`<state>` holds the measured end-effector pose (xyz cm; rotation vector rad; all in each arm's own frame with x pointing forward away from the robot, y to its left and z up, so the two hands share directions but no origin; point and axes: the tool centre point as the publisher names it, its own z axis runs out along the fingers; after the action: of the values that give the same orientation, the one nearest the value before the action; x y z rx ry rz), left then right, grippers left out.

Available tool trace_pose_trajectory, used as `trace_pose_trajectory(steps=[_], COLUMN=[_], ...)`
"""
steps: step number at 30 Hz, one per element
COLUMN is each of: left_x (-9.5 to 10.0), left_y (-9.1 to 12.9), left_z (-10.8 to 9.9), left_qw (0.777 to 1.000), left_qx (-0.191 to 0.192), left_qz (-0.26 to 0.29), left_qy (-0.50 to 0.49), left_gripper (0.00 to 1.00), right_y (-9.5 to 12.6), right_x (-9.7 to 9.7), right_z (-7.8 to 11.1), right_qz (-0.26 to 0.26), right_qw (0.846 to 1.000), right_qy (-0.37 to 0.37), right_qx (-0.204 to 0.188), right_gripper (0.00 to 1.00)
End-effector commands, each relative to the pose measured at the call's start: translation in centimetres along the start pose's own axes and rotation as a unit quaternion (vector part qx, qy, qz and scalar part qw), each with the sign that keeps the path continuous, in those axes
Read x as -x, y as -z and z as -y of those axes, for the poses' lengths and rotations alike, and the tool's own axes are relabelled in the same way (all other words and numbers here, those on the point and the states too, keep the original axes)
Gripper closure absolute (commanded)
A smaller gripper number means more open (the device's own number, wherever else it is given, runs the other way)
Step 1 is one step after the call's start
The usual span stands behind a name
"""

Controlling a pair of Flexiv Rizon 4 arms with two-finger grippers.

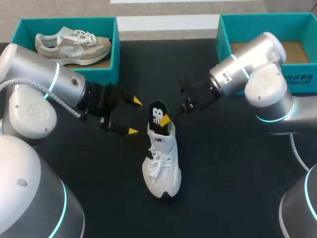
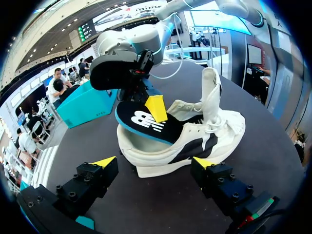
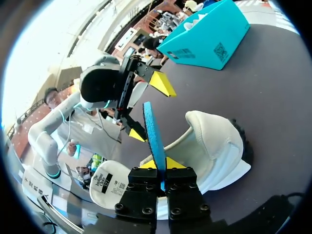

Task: Take the shoe out of the shoebox, open the shoe tongue, remove and reinsert the insole, then place the shoe into the shoebox

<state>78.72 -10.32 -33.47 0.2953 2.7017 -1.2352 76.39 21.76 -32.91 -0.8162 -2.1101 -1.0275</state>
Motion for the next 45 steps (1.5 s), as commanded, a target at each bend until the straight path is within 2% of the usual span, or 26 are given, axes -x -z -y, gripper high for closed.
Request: trace_pose_trajectory(steps=[1, 3, 4, 5, 6, 10, 15, 20, 25, 28, 29, 45], left_x=[-0.1, -0.1, -0.1, -0.1, -0.1, -0.1, -0.1, -0.1, -0.1, -0.1, -0.1, -0.1], left_y=[0.0, 0.0, 0.0, 0.0, 0.0, 0.0, 0.0, 0.0, 0.0, 0.0, 0.0, 0.0], left_z=[0.0, 0.0, 0.0, 0.0, 0.0, 0.0, 0.0, 0.0, 0.0, 0.0, 0.0, 0.0], left_qw=[1.0, 1.0, 1.0, 1.0, 1.0, 1.0, 1.0, 1.0, 1.0, 1.0, 1.0, 1.0], left_qx=[0.001, 0.001, 0.001, 0.001, 0.001, 0.001, 0.001, 0.001, 0.001, 0.001, 0.001, 0.001], left_qz=[0.0, 0.0, 0.0, 0.0, 0.0, 0.0, 0.0, 0.0, 0.0, 0.0, 0.0, 0.0], left_qy=[0.0, 0.0, 0.0, 0.0, 0.0, 0.0, 0.0, 0.0, 0.0, 0.0, 0.0, 0.0], left_gripper=[0.0, 0.0, 0.0, 0.0, 0.0, 0.0, 0.0, 0.0, 0.0, 0.0, 0.0, 0.0], right_y=[0.1, -0.1, -0.3, -0.4, -0.5, -0.9, -1.3, -1.8, -2.2, -2.4, -2.4, -2.6], right_x=[0.0, 0.1, 0.2, 0.2, 0.2, 0.3, 0.7, 1.1, 1.0, 1.0, 0.9, 0.6], right_z=[-0.1, -0.1, 0.0, 0.2, 0.3, 0.7, 1.0, 1.2, 1.2, 1.3, 1.3, 2.1], right_qz=[-0.003, -0.009, -0.009, -0.012, -0.011, -0.001, 0.018, 0.02, 0.016, 0.012, 0.007, -0.034], right_qw=[1.0, 1.0, 1.0, 1.0, 1.0, 0.999, 0.998, 0.997, 0.997, 0.997, 0.997, 0.994], right_qy=[-0.003, 0.0, -0.002, 0.001, 0.004, 0.017, 0.03, 0.036, 0.036, 0.033, 0.028, -0.019], right_qx=[-0.001, -0.004, -0.013, -0.014, -0.016, -0.028, -0.044, -0.059, -0.068, -0.073, -0.077, -0.104], right_gripper=[1.0, 1.0, 0.9, 0.71, 0.67, 0.72, 0.71, 0.72, 0.77, 0.91, 1.0, 1.0])
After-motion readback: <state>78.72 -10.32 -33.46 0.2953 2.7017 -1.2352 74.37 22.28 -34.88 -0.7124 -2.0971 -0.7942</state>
